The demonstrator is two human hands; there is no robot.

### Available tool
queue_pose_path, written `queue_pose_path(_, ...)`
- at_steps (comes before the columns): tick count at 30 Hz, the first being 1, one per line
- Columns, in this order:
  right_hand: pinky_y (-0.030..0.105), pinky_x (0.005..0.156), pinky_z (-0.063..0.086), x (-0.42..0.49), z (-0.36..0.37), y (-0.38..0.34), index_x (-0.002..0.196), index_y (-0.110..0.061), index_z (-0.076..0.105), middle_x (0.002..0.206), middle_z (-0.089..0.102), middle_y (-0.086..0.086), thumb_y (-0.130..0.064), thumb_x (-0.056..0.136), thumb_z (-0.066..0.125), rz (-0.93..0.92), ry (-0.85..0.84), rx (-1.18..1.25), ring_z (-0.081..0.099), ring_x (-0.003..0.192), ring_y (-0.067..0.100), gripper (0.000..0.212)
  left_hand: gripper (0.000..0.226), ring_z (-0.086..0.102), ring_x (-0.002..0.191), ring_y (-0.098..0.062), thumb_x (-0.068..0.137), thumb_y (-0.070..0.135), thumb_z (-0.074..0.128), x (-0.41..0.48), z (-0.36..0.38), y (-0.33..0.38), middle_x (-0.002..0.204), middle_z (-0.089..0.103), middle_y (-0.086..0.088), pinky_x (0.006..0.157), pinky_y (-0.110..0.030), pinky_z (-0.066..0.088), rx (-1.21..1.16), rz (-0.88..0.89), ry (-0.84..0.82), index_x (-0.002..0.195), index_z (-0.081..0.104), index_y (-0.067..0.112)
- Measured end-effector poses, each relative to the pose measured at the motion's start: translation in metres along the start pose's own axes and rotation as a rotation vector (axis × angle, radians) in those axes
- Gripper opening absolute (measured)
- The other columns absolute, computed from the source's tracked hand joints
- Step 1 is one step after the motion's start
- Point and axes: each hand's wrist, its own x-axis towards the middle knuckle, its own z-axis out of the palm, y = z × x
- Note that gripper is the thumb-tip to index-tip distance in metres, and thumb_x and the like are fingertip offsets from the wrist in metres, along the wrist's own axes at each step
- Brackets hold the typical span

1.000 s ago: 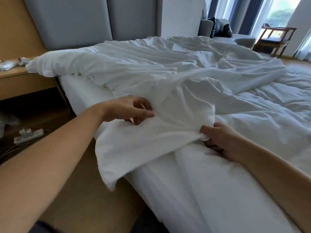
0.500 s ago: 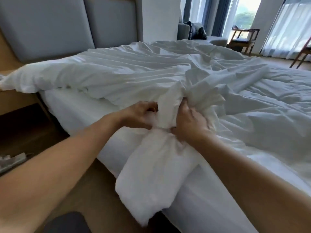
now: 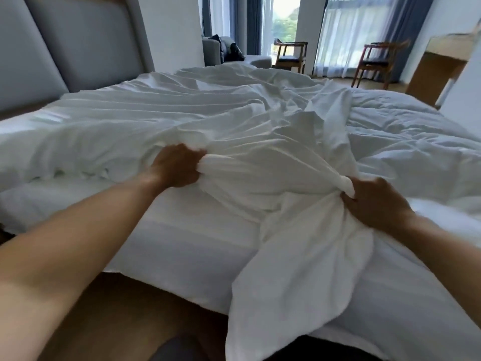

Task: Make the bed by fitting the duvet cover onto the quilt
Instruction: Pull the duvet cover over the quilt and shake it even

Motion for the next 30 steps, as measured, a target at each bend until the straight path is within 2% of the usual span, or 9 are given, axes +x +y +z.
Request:
queue_pose_path(4,0.043,0.081,0.051,0.010,0.000,-0.013,0.107,-0.022,0.065,0.106,0.069,0.016,-0.041,0.088,0.054,0.105,-0.219,-0.137,0.064,0.100,0.039,0.029,0.046,0.067,0.095,-0.039,0.072,0.035,0.069,-0.007,-0.007,-0.040,0.103,0.072,-0.013,0.077,-0.044,0.056,-0.113,-0.105,-0.068,0.116,0.059,0.027)
queue_pose_path(7,0.045,0.094,0.049,0.029,-0.013,-0.038,0.124,-0.025,0.056,0.124,0.061,0.015,-0.046,0.087,0.061,0.312,-0.432,-0.246,0.058,0.114,0.037,0.043,0.076,0.059,0.114,-0.032,0.062,0.056,0.078,-0.012,0.012,-0.035,0.124,0.064,-0.006,0.092,-0.042,0.051,-0.140,-0.135,-0.253,0.129,0.049,0.033)
queue_pose_path(10,0.048,0.086,0.047,0.043,-0.020,-0.088,0.122,-0.021,0.052,0.119,0.052,0.014,-0.055,0.067,0.057,0.175,0.116,-0.383,0.052,0.107,0.037,0.064,0.098,0.044,0.126,-0.032,0.057,0.070,0.072,-0.010,0.035,-0.016,0.138,0.047,-0.002,0.106,-0.046,0.039,-0.009,-0.005,-0.275,0.143,0.039,0.034)
queue_pose_path(12,0.044,0.078,0.048,0.040,-0.001,-0.141,0.114,-0.023,0.054,0.112,0.052,0.009,-0.064,0.058,0.054,-0.050,0.391,-0.295,0.053,0.099,0.034,0.070,0.089,0.045,0.126,-0.035,0.064,0.067,0.063,-0.007,0.042,-0.006,0.140,0.047,-0.004,0.107,-0.048,0.037,-0.022,0.055,-0.218,0.143,0.042,0.031)
queue_pose_path(16,0.049,0.113,0.028,0.052,0.066,-0.176,0.155,-0.018,0.017,0.156,0.023,0.016,-0.075,0.069,0.068,0.093,-0.328,-0.245,0.031,0.141,0.037,0.115,0.044,0.066,0.102,-0.040,0.078,0.030,0.066,-0.005,0.049,0.003,0.115,0.070,-0.011,0.078,-0.039,0.047,-0.233,0.039,-0.022,0.120,0.063,0.018)
queue_pose_path(18,0.043,0.113,0.029,0.060,0.081,-0.166,0.155,-0.015,0.019,0.155,0.029,0.018,-0.070,0.076,0.067,0.116,-0.315,-0.157,0.035,0.139,0.034,0.108,0.037,0.067,0.098,-0.039,0.081,0.024,0.063,-0.002,0.050,0.004,0.109,0.072,-0.011,0.069,-0.037,0.042,-0.242,-0.032,-0.021,0.118,0.062,0.020)
queue_pose_path(23,0.046,0.101,0.044,0.056,0.088,-0.164,0.152,-0.024,0.022,0.131,0.051,0.025,-0.077,0.077,0.062,0.150,-0.225,-0.123,0.055,0.116,0.040,0.100,0.040,0.065,0.107,-0.035,0.086,0.023,0.060,-0.001,0.036,0.010,0.118,0.069,-0.010,0.078,-0.036,0.046,-0.171,-0.005,-0.167,0.126,0.059,0.025)
queue_pose_path(28,0.033,0.083,0.040,0.059,0.045,-0.172,0.137,-0.047,0.031,0.105,0.064,-0.001,-0.099,0.044,0.060,0.023,-0.116,0.306,0.063,0.107,0.028,0.111,0.027,0.057,0.092,-0.027,0.085,0.001,0.066,-0.002,-0.040,-0.092,0.114,0.067,-0.020,0.079,-0.025,0.037,-0.281,-0.192,-0.390,0.111,0.067,0.006)
queue_pose_path(30,0.037,0.093,0.042,0.052,0.045,-0.172,0.143,-0.044,0.025,0.122,0.060,0.003,-0.097,0.040,0.065,-0.038,-0.168,0.220,0.055,0.120,0.030,0.123,0.019,0.056,0.085,-0.024,0.083,-0.001,0.067,-0.009,-0.056,-0.096,0.106,0.069,-0.017,0.074,-0.029,0.043,-0.182,-0.223,-0.553,0.101,0.067,0.006)
